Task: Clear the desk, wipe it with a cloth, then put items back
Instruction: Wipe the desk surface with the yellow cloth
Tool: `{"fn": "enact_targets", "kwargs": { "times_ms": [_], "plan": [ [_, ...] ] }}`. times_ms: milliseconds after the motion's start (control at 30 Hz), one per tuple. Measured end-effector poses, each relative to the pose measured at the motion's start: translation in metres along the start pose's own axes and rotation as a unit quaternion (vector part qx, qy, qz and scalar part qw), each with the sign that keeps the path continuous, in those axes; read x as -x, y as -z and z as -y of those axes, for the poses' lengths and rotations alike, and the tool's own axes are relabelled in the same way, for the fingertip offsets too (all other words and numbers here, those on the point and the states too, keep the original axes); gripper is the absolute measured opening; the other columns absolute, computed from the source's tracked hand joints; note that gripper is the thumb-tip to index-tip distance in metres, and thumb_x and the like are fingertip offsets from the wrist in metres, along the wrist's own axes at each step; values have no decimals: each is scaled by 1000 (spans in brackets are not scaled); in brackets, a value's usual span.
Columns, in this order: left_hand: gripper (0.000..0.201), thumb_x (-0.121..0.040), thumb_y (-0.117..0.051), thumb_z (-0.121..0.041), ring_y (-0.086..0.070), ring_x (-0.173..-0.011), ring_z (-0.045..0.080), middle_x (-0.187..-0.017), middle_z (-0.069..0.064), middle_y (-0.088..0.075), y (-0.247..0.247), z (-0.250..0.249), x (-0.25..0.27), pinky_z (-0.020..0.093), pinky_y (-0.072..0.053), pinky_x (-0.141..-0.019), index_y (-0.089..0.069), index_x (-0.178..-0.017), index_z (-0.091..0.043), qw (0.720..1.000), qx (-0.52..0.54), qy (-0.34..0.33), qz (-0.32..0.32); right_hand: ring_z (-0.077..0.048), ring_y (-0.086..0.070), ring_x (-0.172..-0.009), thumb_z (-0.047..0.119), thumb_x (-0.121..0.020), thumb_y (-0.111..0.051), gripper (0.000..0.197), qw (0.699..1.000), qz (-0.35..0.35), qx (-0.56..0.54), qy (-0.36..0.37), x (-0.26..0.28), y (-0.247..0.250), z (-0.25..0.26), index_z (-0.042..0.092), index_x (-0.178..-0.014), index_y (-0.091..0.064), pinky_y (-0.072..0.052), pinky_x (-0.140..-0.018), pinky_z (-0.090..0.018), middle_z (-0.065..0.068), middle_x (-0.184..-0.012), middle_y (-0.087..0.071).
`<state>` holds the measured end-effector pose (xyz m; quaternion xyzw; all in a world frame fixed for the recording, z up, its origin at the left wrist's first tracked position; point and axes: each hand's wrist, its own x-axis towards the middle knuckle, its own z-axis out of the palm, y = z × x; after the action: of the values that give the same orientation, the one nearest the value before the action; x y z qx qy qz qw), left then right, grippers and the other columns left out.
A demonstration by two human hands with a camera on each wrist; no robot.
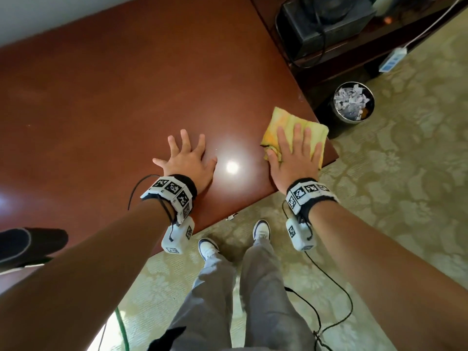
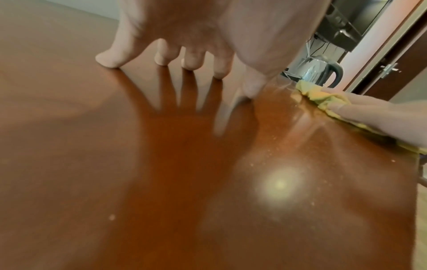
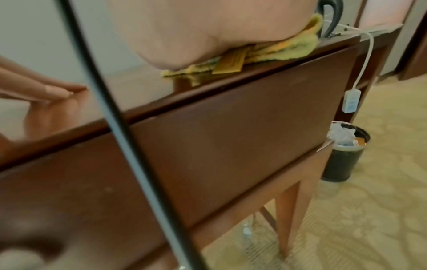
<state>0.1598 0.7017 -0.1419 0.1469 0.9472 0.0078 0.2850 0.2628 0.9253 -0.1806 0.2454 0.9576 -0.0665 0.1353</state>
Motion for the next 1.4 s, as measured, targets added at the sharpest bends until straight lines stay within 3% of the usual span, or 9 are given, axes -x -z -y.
{"fn": "enact_targets", "kwargs": {
  "times_ms": [100,267,433,567,700,833,1033,1200,1400],
  "plan": [
    [59,-103,-24,-51,6,-152,36,-167,4,5,4,-1,-1,78,-20,-107,-9,-157,-35,1000,1,2,4,-33,13,-153,58,-100,-10,65,1000,12,-6,7,14,-5,34,34,-158,5,4,-120,-61,-10,-167,11],
    [56,-101,-24,-36,4,-152,34,-167,3,0,8,1,1,79,-16,-107,-17,-156,-34,1000,26,-6,7,-33,7,-154,55,-102,-20,67,980,30,-15,198,64,-21,111,30,-160,0,4,-118,-63,-10,-168,3],
    [57,-101,-26,-40,1,-152,36,-167,4,-3,9,-2,0,76,-19,-109,-18,-157,-31,999,35,14,-8,-28,2,-154,58,-102,-23,63,970,35,8,240,44,-16,87,37,-159,-10,-2,-121,-59,-3,-168,-3],
    [62,-102,-28,-51,7,-153,35,-167,10,6,6,-21,-3,73,-18,-112,-8,-159,-33,999,35,39,-7,-25,14,-153,61,-101,-14,61,988,28,12,151,-6,2,38,42,-158,-1,7,-121,-56,0,-167,12],
    [65,-100,-27,-59,9,-152,36,-167,1,12,6,-34,-8,76,-18,-110,-6,-158,-38,999,35,38,-1,-26,9,-154,60,-101,-21,63,998,6,-10,60,-44,18,-18,39,-159,-4,5,-122,-55,-3,-168,6],
    [61,-101,-24,-59,8,-152,36,-167,-2,8,12,-37,-13,76,-17,-110,-9,-157,-41,997,59,54,4,-30,14,-153,59,-101,-17,64,1000,9,-10,22,-43,14,-4,38,-158,3,8,-120,-58,-6,-167,12],
    [58,-103,-18,-52,7,-153,34,-168,-4,2,19,-42,-18,76,-12,-112,-16,-158,-35,987,133,85,-4,-31,18,-152,55,-103,-21,64,973,54,5,223,17,-3,80,35,-159,3,10,-117,-61,-5,-167,14],
    [62,-101,-23,-56,4,-153,32,-168,-6,1,19,-36,-18,73,-19,-112,-15,-158,-32,992,102,78,1,-28,10,-154,57,-101,-25,62,960,47,17,275,2,-2,71,37,-158,-9,7,-120,-58,-1,-168,2],
    [65,-99,-28,-61,5,-152,35,-167,-5,5,19,-38,-21,75,-24,-108,-15,-157,-34,995,65,78,18,-28,7,-154,57,-102,-24,60,993,5,-18,119,-96,33,-4,41,-158,-9,4,-121,-57,-3,-168,4]
  ]
}}
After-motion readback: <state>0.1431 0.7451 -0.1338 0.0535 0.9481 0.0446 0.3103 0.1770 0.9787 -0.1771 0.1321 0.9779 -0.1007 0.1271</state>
